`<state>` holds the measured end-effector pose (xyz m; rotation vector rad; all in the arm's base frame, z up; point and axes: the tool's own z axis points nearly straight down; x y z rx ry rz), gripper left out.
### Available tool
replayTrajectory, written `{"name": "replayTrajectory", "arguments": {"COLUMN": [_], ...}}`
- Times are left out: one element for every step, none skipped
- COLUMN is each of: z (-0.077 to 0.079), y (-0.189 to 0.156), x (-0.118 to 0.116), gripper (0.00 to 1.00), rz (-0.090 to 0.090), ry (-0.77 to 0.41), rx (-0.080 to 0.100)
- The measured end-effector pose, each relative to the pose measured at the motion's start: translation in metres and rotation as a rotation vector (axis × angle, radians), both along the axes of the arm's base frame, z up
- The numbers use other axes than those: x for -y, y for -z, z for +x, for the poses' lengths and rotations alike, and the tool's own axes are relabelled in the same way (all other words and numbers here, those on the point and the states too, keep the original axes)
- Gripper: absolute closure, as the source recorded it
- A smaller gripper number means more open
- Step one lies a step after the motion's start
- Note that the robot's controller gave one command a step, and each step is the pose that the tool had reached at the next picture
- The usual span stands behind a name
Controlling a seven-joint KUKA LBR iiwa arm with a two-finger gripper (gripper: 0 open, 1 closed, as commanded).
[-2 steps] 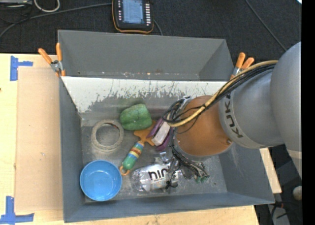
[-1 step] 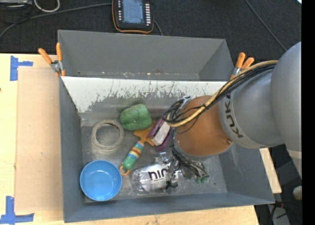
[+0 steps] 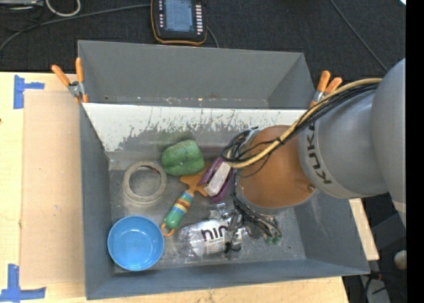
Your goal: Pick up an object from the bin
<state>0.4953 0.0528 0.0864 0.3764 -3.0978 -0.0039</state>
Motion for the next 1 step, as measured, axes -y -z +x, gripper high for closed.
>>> {"name": "replayTrajectory", "arguments": {"z": [-0.0009], "y": [-0.0233], "x": [-0.0005], "gripper": [1.00], "rz": [0.000], "ry": [-0.001], "rx": [-0.003]}}
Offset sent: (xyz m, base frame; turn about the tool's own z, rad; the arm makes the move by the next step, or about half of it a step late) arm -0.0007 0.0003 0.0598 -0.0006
